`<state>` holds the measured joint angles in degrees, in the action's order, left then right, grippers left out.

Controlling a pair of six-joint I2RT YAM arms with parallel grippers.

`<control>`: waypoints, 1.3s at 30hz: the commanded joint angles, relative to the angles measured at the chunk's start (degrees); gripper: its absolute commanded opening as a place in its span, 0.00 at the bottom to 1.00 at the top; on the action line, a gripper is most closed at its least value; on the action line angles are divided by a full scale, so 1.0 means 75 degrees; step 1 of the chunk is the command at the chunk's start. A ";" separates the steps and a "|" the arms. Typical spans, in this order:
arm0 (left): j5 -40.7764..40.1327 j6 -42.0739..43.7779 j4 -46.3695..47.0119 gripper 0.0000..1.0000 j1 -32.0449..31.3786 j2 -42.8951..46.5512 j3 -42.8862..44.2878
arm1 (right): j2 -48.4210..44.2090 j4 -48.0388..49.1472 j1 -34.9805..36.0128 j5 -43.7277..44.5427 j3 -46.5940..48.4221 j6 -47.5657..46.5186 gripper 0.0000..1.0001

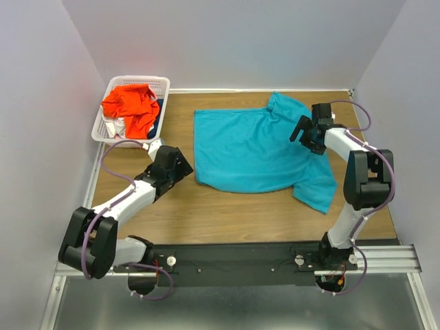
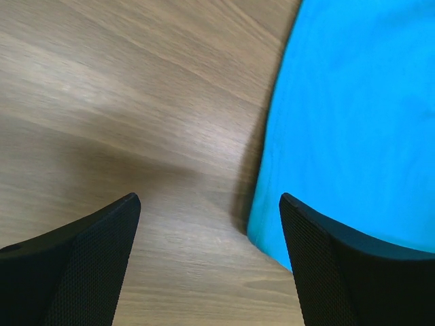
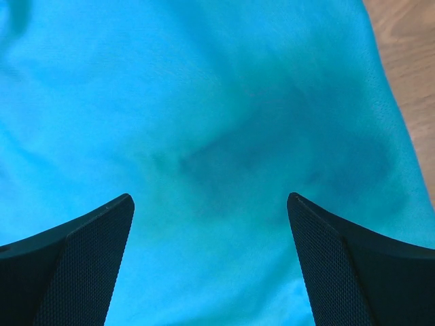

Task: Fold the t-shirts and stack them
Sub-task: Flatten the tshirt out

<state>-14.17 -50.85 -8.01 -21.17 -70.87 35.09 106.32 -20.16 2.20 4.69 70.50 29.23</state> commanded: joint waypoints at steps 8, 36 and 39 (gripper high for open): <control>0.1468 0.0100 0.1384 0.82 -0.0939 -0.0838 -0.0355 | -0.2783 -0.0253 0.0047 0.0828 -0.1511 0.0508 1.00; 0.0823 0.0077 0.1502 0.00 -0.1138 -0.1169 -0.0284 | -0.7331 -0.2890 0.0047 0.0535 -0.5038 0.2605 1.00; 0.0754 0.0124 0.1455 0.00 -0.1138 -0.1027 -0.0226 | -0.7298 -0.2890 0.0047 0.0265 -0.5263 0.3028 1.00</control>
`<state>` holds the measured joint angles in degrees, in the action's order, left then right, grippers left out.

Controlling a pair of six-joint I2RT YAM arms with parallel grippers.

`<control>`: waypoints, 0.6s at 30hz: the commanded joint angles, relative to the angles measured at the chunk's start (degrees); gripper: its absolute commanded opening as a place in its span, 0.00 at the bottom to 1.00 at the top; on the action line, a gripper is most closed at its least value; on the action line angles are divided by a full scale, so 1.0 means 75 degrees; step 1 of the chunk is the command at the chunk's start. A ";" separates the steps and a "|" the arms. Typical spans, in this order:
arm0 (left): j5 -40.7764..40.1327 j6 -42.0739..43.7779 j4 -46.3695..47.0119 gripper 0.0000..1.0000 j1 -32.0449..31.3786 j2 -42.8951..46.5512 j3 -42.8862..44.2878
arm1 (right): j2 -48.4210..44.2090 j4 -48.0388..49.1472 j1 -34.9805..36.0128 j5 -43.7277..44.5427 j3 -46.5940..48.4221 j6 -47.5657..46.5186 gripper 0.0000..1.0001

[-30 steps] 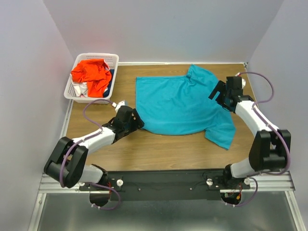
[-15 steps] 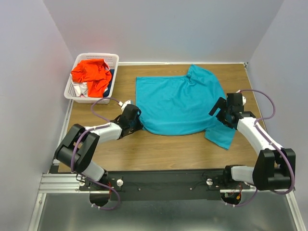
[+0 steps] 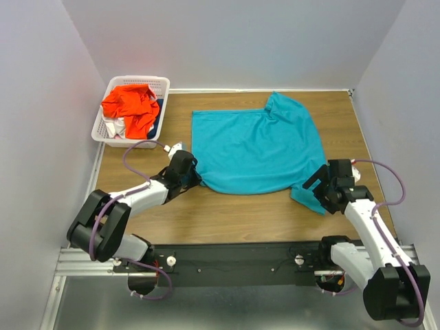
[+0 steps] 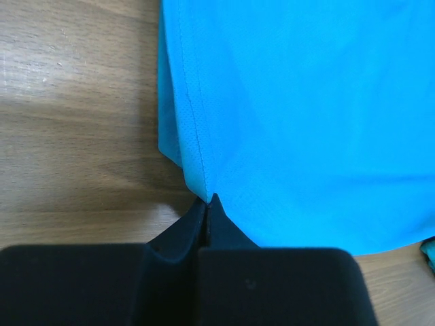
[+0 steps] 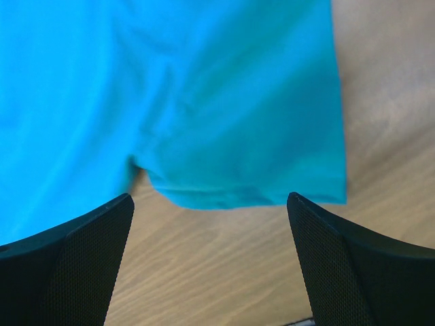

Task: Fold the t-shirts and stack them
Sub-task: Flatten the tshirt out

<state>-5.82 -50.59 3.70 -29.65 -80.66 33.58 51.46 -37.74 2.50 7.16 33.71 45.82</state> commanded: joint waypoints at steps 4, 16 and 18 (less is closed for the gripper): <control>-0.0676 0.0066 -0.0201 0.00 -0.0008 0.0489 -0.0036 | 0.0402 -0.0582 0.0006 0.0228 -0.0592 0.1096 1.00; -0.1004 0.0171 -0.0342 0.00 0.0004 0.0372 0.0186 | 0.1833 0.1173 0.0006 0.0194 -0.0921 0.0887 0.79; -0.0993 0.0182 -0.0342 0.00 0.0004 0.0303 0.0268 | 0.2101 0.1351 0.0018 0.0299 -0.0851 0.0840 0.53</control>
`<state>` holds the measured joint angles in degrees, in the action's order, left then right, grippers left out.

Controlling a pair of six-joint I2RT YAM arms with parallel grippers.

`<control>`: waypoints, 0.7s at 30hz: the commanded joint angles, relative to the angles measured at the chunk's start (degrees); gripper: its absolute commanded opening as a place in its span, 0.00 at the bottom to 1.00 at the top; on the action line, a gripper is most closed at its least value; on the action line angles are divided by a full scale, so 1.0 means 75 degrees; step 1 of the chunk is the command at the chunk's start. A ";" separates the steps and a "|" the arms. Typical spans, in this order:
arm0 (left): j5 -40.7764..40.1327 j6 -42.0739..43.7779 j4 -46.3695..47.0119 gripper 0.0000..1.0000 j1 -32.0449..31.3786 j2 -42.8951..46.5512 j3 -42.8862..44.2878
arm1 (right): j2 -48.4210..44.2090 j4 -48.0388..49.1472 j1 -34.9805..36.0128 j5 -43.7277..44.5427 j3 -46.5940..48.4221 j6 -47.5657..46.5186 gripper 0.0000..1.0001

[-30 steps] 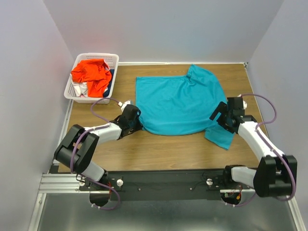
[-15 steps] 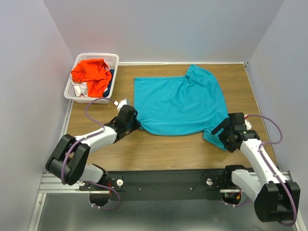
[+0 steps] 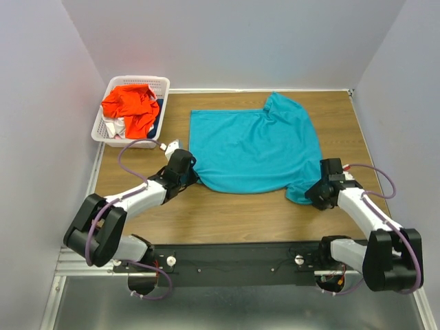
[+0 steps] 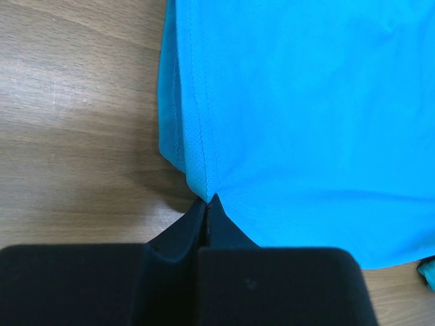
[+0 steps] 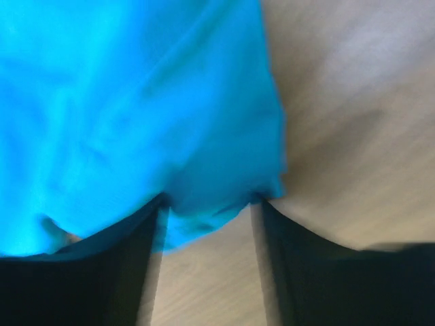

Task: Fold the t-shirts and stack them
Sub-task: Flatten the tshirt out

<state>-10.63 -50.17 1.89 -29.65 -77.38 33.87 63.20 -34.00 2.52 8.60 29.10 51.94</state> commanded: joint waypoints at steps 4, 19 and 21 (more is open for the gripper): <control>-0.0480 0.0197 -0.0181 0.00 0.0004 -0.0170 0.0441 | 0.0679 0.1181 0.0003 0.0505 0.0220 -0.0351 0.11; -0.1278 0.0982 -0.1073 0.00 -0.0008 0.2183 0.3053 | -0.2121 0.1627 0.0003 0.1677 0.4262 -0.1042 0.01; -0.1231 0.1146 -0.1037 0.00 -0.0031 0.2628 0.3450 | -0.2366 0.1627 0.0003 0.1701 0.5090 -0.1277 0.01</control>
<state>-16.80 -44.80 -5.65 -29.65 -63.31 55.35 48.93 -23.00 2.55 16.69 58.63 46.13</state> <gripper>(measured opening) 0.007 0.014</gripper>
